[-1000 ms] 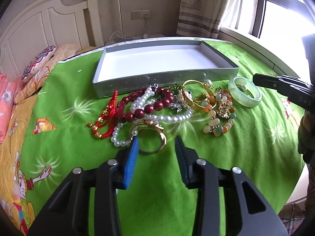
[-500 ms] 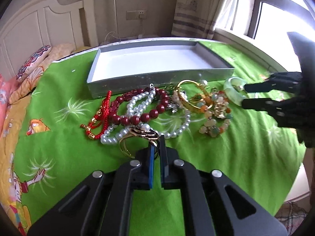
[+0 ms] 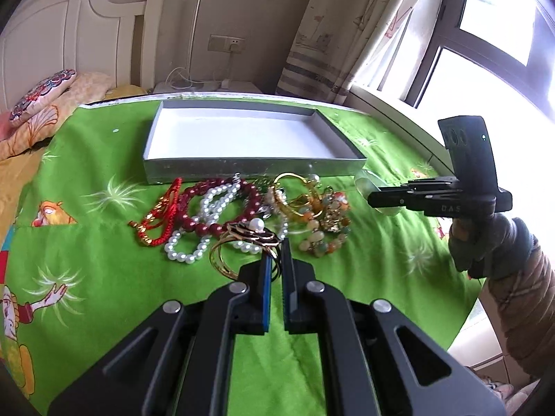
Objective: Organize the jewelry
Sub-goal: 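Carry the jade bangle into the box with the right gripper while the left drops the ring there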
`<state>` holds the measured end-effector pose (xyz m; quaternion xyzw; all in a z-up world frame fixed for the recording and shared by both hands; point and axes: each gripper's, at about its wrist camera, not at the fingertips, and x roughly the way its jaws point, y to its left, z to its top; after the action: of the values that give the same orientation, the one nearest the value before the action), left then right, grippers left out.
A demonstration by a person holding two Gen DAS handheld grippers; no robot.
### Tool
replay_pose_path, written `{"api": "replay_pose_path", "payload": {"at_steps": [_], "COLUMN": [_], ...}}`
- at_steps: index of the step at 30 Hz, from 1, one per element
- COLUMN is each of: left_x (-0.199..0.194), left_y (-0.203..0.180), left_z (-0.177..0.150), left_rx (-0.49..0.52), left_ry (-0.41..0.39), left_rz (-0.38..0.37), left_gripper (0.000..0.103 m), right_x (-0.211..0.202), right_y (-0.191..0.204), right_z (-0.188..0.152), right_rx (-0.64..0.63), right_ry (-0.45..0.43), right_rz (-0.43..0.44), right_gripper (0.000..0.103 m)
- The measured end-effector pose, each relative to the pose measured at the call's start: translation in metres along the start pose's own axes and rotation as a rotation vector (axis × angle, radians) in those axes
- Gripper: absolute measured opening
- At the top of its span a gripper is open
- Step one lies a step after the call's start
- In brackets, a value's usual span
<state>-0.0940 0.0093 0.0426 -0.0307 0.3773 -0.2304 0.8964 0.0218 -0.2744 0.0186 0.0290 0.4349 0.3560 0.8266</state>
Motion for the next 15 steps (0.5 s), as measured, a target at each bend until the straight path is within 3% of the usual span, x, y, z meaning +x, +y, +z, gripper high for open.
{"api": "replay_pose_path", "payload": {"at_steps": [6, 15], "left_x": [0.003, 0.008], "left_y": [-0.010, -0.012], "left_z": [0.000, 0.006], "left_rx": [-0.002, 0.000], "left_ry": [0.007, 0.005], "left_rz": [-0.026, -0.012], "left_gripper": [0.004, 0.004], "right_x": [-0.024, -0.043], "right_y": [-0.023, -0.029], "right_z": [-0.007, -0.004], "right_rx": [0.156, 0.180], "right_ry": [-0.133, -0.209], "right_rz": [0.120, 0.080], "right_gripper": [0.014, 0.014]}}
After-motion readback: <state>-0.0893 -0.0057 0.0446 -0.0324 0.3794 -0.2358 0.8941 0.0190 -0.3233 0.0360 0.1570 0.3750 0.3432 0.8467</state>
